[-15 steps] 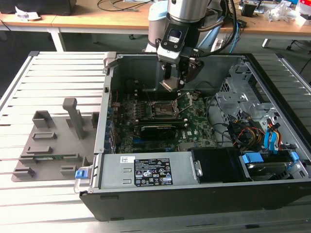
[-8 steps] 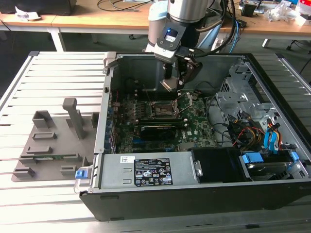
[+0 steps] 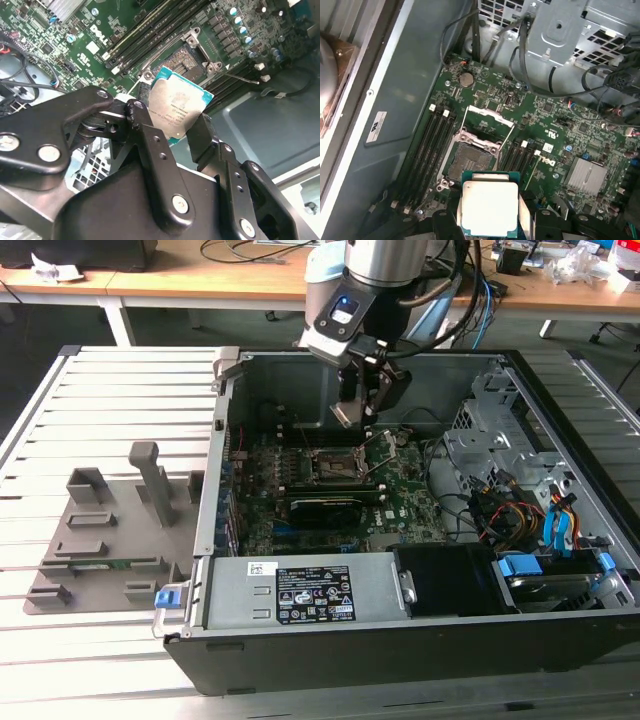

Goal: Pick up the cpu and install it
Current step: 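Place the cpu into insertion slot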

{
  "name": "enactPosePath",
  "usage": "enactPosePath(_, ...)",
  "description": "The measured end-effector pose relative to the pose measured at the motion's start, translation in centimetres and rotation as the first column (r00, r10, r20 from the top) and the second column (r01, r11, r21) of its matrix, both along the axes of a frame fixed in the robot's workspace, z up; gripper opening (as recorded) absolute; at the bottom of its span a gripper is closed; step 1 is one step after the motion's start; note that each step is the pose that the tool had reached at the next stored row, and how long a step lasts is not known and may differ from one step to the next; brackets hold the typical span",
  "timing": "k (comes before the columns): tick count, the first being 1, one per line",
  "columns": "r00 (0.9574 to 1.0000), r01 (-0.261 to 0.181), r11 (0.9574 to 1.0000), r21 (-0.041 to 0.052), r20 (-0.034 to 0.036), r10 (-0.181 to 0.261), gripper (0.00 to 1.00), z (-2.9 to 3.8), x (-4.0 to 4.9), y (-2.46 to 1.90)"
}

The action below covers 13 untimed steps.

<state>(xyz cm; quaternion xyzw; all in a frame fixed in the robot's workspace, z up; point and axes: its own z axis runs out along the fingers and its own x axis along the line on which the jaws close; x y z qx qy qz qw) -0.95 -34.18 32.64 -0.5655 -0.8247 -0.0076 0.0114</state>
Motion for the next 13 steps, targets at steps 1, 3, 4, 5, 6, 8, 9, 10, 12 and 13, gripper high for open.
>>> enactPosePath(1,0.9999,0.010,0.9999,0.0000,0.0000,-0.010,0.54,0.00,0.00,0.00)
enactPosePath(3,0.9997,0.024,0.9997,0.0000,0.0000,-0.024,0.54,-0.01,0.00,0.00)
enactPosePath(4,0.9993,0.037,0.9993,0.0000,0.0000,-0.037,0.54,-0.01,0.00,0.00)
enactPosePath(5,0.9985,0.054,0.9985,0.0000,0.0000,-0.054,0.54,-0.01,0.00,0.00)
enactPosePath(6,0.9978,0.066,0.9978,0.0000,0.0000,-0.066,0.54,-0.02,0.00,0.00)
enactPosePath(8,0.9948,0.102,0.9948,-0.0001,0.0000,-0.102,0.54,-0.02,0.00,0.00)
enactPosePath(9,0.9939,0.111,0.9939,-0.0001,0.0000,-0.111,0.54,-0.03,0.00,0.00)
enactPosePath(10,0.9930,0.118,0.9930,-0.0001,0.0000,-0.118,0.54,-0.03,0.00,0.00)
enactPosePath(12,0.9892,0.147,0.9892,-0.0002,0.0000,-0.147,0.54,-0.04,0.00,0.00)
enactPosePath(13,0.9870,0.160,0.9870,-0.0003,0.0000,-0.160,0.54,-0.04,0.00,0.00)
